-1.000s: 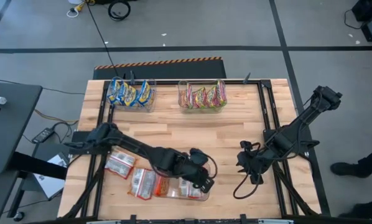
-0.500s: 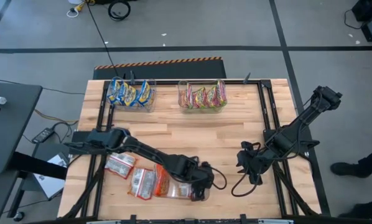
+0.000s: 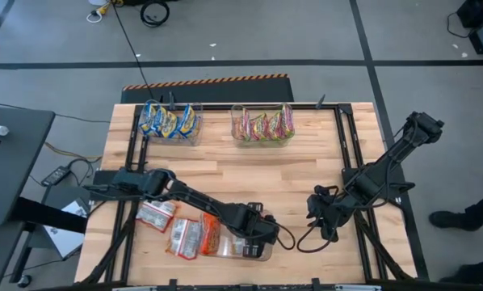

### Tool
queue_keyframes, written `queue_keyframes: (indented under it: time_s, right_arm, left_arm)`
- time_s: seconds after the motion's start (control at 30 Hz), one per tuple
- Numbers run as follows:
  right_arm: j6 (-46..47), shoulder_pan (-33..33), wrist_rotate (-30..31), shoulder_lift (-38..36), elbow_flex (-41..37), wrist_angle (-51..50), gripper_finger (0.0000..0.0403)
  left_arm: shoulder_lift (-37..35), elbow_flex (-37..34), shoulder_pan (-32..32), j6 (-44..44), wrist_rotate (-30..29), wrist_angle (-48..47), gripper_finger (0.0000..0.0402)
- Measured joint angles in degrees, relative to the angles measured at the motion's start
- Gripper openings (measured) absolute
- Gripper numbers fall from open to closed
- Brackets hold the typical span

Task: Sort Maruchan noodles
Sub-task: Put the orange noodle pack into the bottom transparent bin

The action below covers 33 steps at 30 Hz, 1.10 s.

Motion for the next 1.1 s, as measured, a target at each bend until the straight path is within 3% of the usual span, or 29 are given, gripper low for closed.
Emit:
queue_keyframes:
  time_s: [0.33, 0.43, 0.6, 0.77, 1.1]
  right_arm:
    - [0.5, 0.0, -0.5, 0.1, 0.0, 0.7, 0.0138]
    - [0.5, 0.0, -0.8, 0.1, 0.0, 0.7, 0.0138]
    - [0.6, 0.1, -2.4, 0.1, 0.0, 0.6, 0.0138]
    - [0.8, 0.1, -4.0, -0.1, 0.0, 0.6, 0.0138]
    - [1.2, 0.2, -3.9, -0.7, 0.0, 0.2, 0.0138]
  left_arm:
    - [1.9, 0.2, 0.0, -0.7, 0.6, -2.8, 0.0134]
    - [2.1, 0.2, -0.4, 0.2, -0.9, -3.0, 0.0101]
    - [2.1, 0.2, -0.4, -0.9, -0.8, -3.6, 0.0013]
    - [1.4, 1.8, -0.4, -1.9, -1.9, -6.5, 0.0005]
    - [-5.5, 12.3, -2.4, -5.0, -8.1, -15.2, 0.0002]
